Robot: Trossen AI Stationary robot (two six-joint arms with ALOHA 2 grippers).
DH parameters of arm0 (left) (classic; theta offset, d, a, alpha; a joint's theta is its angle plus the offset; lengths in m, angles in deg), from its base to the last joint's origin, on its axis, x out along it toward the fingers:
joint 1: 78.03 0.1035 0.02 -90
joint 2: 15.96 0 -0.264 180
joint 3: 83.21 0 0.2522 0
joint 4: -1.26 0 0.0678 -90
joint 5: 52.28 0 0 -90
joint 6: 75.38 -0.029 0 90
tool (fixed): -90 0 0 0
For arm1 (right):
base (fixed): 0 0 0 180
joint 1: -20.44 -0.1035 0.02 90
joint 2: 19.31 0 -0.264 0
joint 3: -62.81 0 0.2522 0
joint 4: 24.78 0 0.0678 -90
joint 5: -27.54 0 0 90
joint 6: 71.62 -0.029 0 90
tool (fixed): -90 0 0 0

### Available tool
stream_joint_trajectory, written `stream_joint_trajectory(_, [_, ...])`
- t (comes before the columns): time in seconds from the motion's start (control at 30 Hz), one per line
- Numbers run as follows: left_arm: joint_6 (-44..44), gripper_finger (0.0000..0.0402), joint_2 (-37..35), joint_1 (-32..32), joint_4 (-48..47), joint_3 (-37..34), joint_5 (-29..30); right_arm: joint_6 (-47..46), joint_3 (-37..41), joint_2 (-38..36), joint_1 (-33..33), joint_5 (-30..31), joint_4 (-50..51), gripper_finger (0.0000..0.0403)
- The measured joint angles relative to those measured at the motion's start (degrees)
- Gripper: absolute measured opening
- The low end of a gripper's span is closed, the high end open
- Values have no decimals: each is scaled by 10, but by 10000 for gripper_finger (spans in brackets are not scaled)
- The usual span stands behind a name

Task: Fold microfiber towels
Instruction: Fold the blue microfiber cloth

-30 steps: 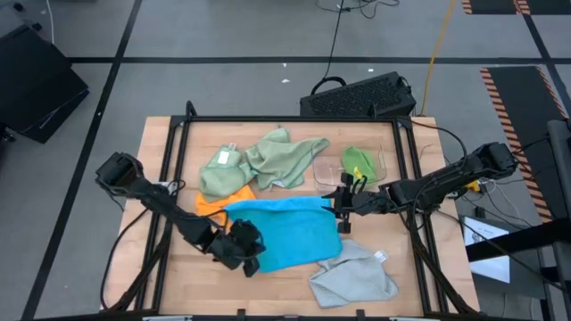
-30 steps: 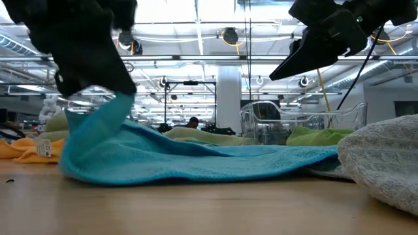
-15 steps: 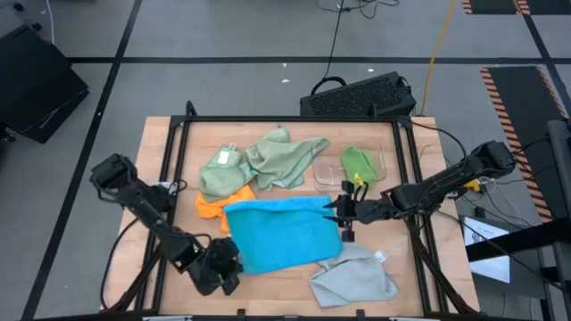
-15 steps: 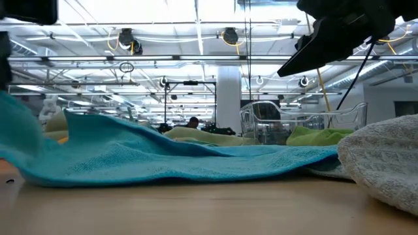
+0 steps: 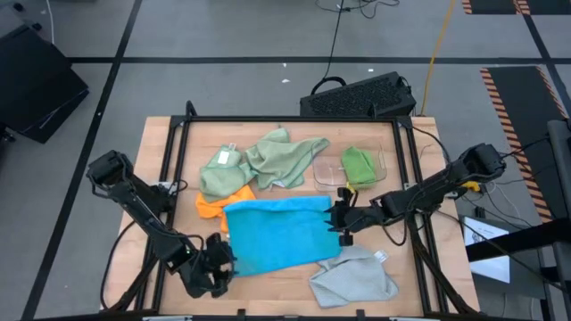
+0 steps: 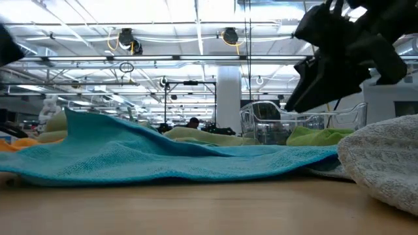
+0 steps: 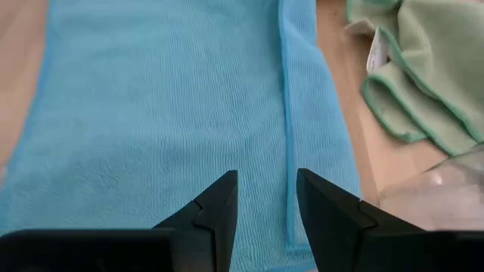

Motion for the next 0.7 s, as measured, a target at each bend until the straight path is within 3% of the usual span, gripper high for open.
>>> stream_joint_trajectory(0.17, [22,185,-21,21,-158,0,145,1,0,9,0,2,-1,128])
stream_joint_trajectory(0.37, [17,204,-17,64,-335,0,163,0,0,9,0,2,-2,128])
stream_joint_trajectory(0.5, [-52,219,-16,76,-360,0,216,-3,0,9,0,3,-1,128])
stream_joint_trajectory(0.7, [-113,204,-16,110,-370,-3,161,5,0,9,1,2,1,128])
